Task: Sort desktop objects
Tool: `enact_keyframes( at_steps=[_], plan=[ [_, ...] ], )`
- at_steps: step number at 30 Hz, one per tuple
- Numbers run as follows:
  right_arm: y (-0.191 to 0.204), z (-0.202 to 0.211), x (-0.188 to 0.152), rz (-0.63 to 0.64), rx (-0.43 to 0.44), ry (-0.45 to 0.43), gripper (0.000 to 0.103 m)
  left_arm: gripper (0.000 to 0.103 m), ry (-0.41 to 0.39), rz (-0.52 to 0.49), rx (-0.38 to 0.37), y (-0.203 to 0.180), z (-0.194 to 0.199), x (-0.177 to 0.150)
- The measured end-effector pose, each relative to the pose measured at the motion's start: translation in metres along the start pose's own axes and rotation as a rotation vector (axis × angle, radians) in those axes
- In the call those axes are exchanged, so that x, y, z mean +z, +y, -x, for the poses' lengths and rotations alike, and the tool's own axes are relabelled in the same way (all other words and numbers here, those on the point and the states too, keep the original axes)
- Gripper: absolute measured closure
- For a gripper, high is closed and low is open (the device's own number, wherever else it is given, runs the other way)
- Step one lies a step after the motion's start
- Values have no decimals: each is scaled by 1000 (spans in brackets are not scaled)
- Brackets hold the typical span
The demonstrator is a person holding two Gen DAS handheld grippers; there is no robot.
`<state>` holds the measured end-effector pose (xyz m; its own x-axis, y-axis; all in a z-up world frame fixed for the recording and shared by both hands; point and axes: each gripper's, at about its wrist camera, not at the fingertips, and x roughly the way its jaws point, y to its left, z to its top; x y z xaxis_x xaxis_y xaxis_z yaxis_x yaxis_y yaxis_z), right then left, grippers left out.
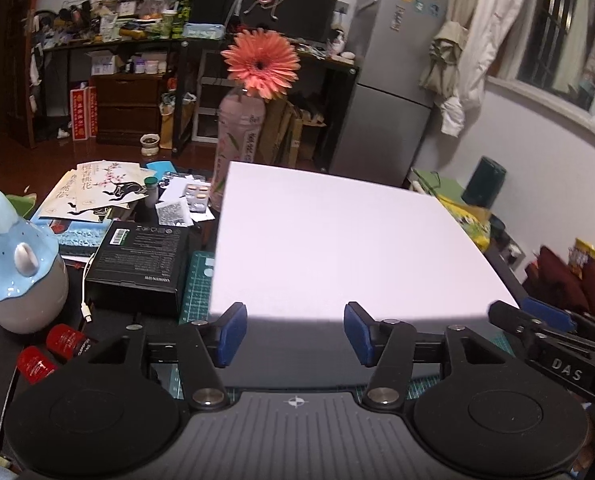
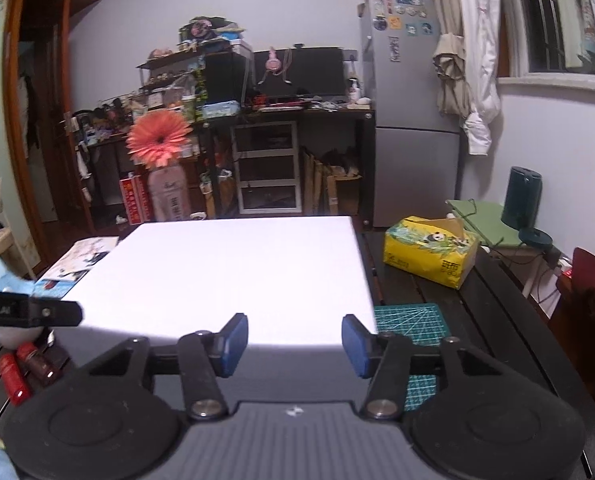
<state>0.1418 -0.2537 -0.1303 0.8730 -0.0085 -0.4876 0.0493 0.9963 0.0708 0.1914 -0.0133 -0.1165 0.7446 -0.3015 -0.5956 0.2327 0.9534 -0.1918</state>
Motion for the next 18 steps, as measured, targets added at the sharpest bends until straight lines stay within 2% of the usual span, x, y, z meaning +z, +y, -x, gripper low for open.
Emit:
enact_keyframes(
  at_steps=[3,6,11,15,18],
  plan=[
    [5,5,-6,-9,15,19,47,45,0,-56,25,-9,6,-6],
    [8,11,-14,-29,27,46,36,40,2,-80,52,-15,10,-12],
    [11,14,-30,-56,23,119,20,33,63,-41,81,-14,11,-29],
    [15,13,-37,-40,16,172,19,32,118,-11,73,-15,12,-45],
    [21,17,-38,5,1,170,16,32,136,-21,108,-19,15,-51]
  ],
)
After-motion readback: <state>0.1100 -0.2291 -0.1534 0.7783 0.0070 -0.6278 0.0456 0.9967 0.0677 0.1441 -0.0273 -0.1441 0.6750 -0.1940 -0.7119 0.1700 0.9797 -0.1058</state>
